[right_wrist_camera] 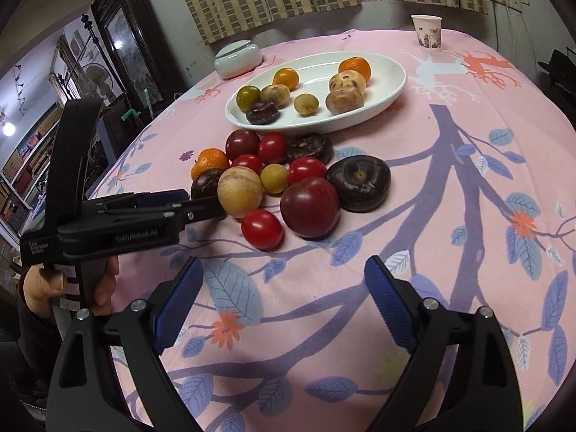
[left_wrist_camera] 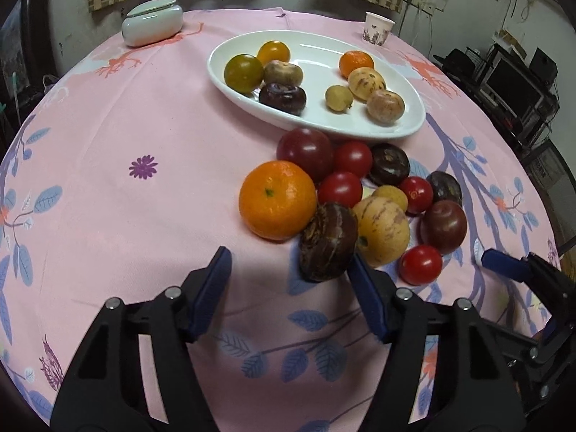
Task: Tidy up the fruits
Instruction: 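Move both open tools back to the fruit pile, then grasp the dark brown oblong fruit with the left tool while the right tool grasps the dark red tomato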
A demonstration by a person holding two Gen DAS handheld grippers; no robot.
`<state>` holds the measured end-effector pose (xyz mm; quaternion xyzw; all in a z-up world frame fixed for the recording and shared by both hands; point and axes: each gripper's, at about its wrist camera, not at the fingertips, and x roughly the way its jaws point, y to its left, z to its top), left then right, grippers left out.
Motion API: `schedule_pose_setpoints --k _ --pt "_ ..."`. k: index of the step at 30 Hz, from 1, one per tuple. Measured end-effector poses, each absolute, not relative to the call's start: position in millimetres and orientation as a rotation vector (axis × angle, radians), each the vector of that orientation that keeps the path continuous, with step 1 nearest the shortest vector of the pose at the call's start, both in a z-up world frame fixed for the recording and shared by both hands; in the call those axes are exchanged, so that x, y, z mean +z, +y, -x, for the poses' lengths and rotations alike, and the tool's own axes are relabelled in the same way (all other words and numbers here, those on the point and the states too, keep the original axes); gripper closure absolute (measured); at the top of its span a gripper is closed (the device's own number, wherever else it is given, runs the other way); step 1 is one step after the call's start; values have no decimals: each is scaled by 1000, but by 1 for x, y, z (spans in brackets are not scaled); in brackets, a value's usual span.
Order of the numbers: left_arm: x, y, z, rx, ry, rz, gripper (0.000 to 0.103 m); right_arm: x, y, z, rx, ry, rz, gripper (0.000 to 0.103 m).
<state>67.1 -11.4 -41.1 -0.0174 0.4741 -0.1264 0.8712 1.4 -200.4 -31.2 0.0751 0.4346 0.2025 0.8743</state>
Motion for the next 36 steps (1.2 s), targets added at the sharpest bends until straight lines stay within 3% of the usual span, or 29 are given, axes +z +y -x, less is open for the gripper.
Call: schedule_pose_setpoints --k 2,4,11,12,13,14,24,28,36 --pt "-40 -15 -68 -269 981 21 40 -32 -200 -2 422 910 -157 12" --pt "-40 -21 -69 -291 981 12 58 -33 -201 -3 418 918 -163 12" --pt "-40 -25 -68 -266 964 12 60 -36 -201 -4 419 929 -168 12" --pt "-40 -23 -67 -278 969 22 64 -36 -201 -4 414 930 -167 12" --pt "-39 -23 -66 -300 971 34 76 -36 -201 -4 408 931 -166 12" --pt "-38 -23 -63 -324 968 35 77 -36 -201 -4 405 931 -165 12" --pt "-37 -21 -56 -330 934 8 77 -39 -194 -6 382 958 -119 12" --pt "-40 -22 -63 -329 951 28 72 -40 -193 -6 380 962 -116 12" --pt "-39 -29 -59 -342 929 2 77 -38 -198 -10 361 977 -109 12"
